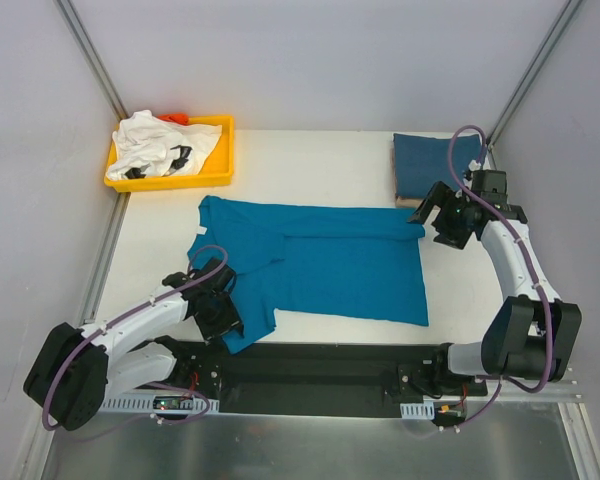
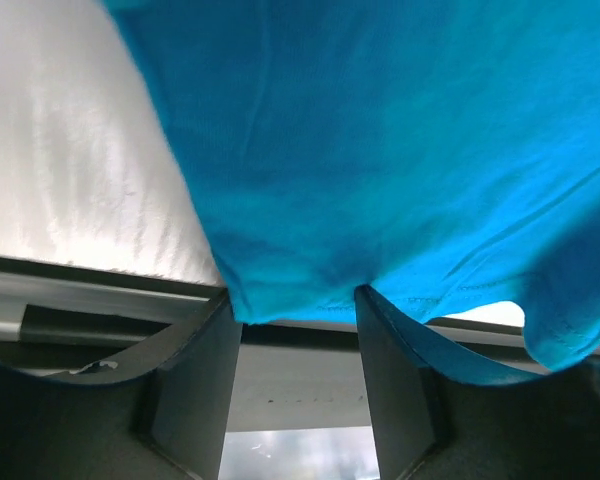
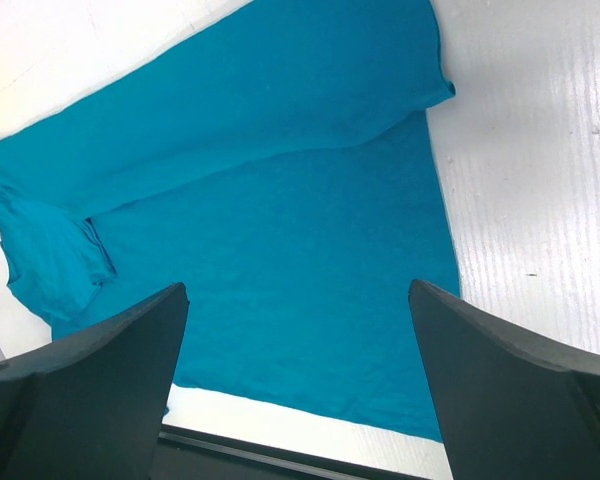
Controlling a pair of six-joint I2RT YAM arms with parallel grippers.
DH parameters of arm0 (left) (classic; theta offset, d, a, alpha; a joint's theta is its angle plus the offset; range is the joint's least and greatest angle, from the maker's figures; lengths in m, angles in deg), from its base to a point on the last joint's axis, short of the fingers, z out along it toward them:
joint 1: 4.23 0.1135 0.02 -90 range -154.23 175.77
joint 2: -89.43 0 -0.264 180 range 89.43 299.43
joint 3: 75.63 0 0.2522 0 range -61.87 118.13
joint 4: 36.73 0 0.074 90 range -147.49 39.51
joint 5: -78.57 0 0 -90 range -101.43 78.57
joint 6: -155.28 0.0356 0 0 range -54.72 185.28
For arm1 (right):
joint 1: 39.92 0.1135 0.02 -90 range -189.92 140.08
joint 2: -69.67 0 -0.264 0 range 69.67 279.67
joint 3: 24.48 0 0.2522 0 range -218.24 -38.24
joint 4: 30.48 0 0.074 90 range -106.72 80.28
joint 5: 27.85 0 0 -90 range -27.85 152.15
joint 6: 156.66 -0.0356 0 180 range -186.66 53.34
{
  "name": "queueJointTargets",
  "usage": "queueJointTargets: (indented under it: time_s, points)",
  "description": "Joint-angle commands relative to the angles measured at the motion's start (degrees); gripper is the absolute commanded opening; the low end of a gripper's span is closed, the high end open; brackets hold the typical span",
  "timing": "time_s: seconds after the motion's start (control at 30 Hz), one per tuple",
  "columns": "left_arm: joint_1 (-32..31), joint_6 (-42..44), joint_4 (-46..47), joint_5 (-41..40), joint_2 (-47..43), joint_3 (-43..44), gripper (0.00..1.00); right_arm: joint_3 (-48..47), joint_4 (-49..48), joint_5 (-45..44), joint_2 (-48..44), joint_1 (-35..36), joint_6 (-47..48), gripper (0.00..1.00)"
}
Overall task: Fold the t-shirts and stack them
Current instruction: Grap the side of the flattened tshirt closest away from the robot with both arms
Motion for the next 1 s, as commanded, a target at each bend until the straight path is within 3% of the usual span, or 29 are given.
queueJointTargets:
  time_s: [0.0, 0.37, 0.5, 0.73, 0.97]
  points:
    - [-0.5, 0.9, 3.2, -5.3, 2.0, -1.0, 0.46, -1.7, -1.3, 1.9, 1.2, -0.2, 0.5, 0.96]
    - [-0.5, 4.2, 6.3, 1.1, -0.8, -1.3, 0.19, 0.2, 0.7, 0.1, -0.3, -0.2, -0.1, 0.97]
    - [-0.5, 4.5, 5.8, 4.0, -3.6, -1.3, 0.00, 2.3, 4.2, -3.5, -3.2, -0.2, -0.4, 0.97]
    - [-0.1, 6.0, 3.6, 6.0, -7.6, 1.5, 0.00, 11.0, 16.9, -11.9, -13.0, -0.4, -7.0, 0.97]
    - [1.7, 7.9, 0.7, 10.3, -8.6, 2.5, 0.00, 21.8, 23.7, -13.0, -23.5, -0.6, -14.9, 0.97]
